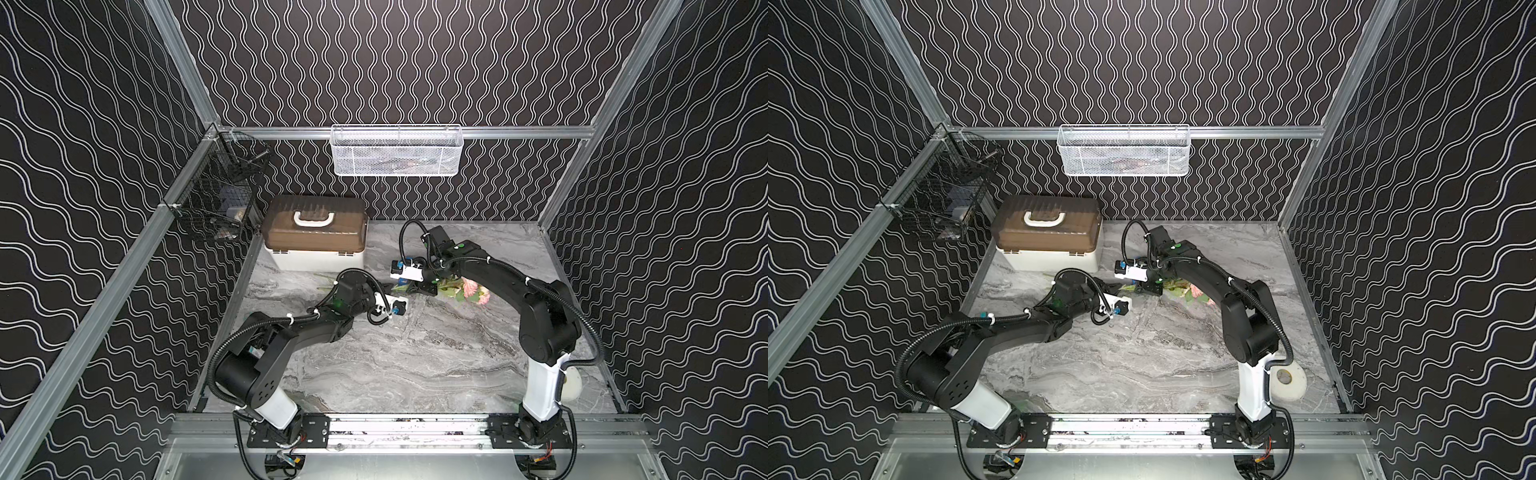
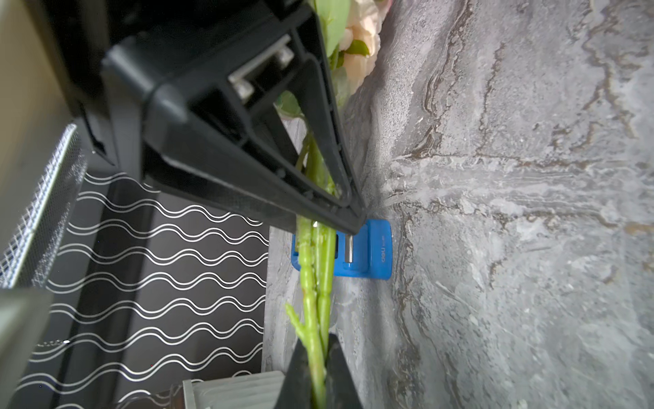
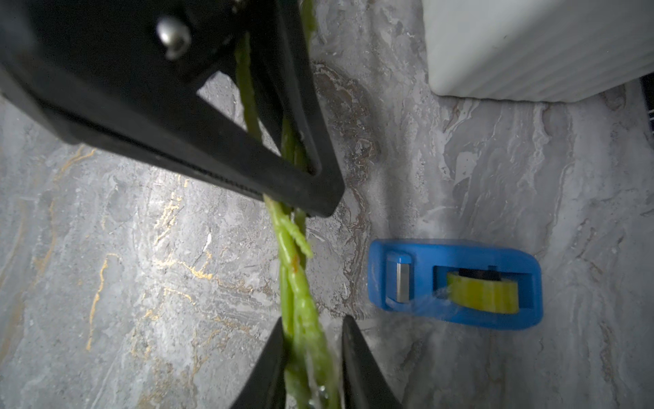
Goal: Wrap bouquets with tape
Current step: Wrap the tape around the bouquet.
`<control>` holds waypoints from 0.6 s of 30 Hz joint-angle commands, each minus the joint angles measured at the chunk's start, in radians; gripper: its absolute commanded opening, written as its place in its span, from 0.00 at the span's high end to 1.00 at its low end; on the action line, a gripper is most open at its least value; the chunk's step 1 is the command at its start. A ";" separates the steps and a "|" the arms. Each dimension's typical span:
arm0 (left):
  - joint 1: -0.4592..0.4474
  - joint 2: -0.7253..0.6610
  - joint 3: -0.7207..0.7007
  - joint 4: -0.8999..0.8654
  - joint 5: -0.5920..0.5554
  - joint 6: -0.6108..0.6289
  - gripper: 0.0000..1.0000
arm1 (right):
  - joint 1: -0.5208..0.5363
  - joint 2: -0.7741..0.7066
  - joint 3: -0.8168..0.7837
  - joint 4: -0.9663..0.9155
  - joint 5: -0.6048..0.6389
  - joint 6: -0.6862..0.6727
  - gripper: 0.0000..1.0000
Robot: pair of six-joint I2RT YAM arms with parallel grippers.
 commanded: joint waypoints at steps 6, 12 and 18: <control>0.009 0.001 0.018 0.104 0.148 -0.179 0.47 | -0.001 -0.057 -0.059 0.104 0.058 -0.053 0.90; 0.044 -0.047 -0.023 0.103 0.200 -0.266 0.22 | 0.001 -0.093 -0.134 0.179 0.059 -0.079 1.00; 0.156 -0.215 0.050 -0.290 0.397 -0.338 0.25 | 0.022 -0.120 -0.185 0.216 0.128 -0.132 1.00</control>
